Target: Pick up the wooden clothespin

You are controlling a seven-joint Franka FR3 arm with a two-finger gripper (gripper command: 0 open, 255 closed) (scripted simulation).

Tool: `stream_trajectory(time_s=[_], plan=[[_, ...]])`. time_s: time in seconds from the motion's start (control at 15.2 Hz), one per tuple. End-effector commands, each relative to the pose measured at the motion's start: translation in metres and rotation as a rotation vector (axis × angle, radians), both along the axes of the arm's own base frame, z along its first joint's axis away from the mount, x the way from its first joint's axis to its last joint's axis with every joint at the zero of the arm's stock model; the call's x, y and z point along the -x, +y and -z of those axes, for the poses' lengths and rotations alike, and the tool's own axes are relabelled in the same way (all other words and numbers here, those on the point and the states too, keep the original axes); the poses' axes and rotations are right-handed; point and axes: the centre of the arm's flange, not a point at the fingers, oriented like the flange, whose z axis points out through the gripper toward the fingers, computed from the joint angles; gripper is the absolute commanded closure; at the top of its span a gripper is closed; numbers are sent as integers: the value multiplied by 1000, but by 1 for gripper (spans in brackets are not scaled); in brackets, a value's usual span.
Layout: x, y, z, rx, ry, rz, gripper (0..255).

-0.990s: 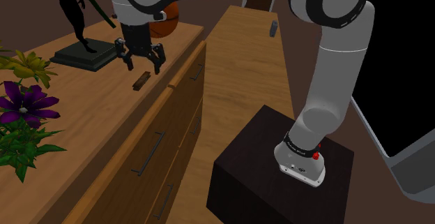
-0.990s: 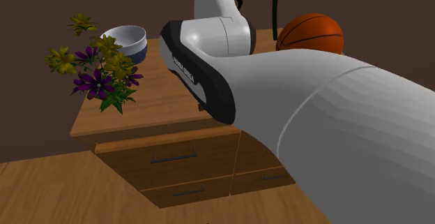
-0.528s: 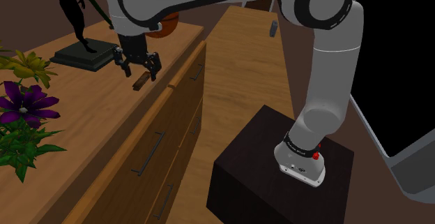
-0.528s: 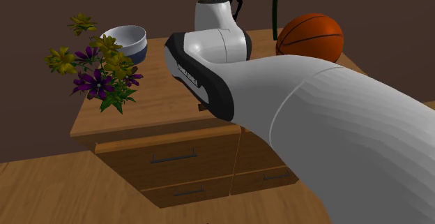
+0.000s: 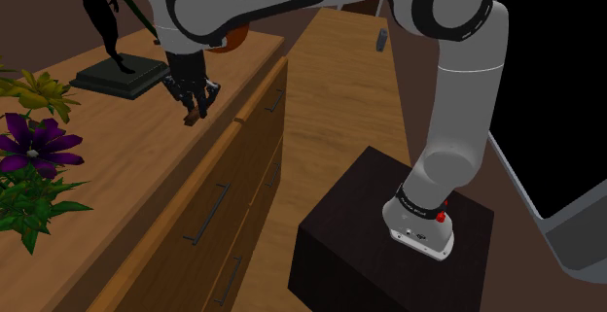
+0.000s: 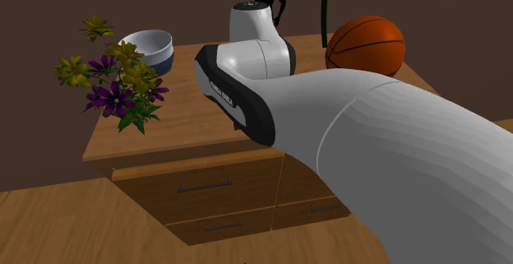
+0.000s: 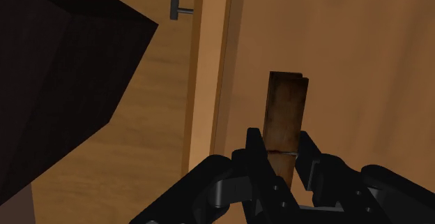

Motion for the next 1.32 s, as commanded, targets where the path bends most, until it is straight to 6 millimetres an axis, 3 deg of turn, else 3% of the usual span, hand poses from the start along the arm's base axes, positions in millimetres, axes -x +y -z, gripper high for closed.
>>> stream_trajectory(time_s=[0.0,0.26,1.25], plan=[[1,1,7,5,13,-1,255],[-1,-1,6,5,13,-1,255],[-1,-1,-73,5,13,-1,255]])
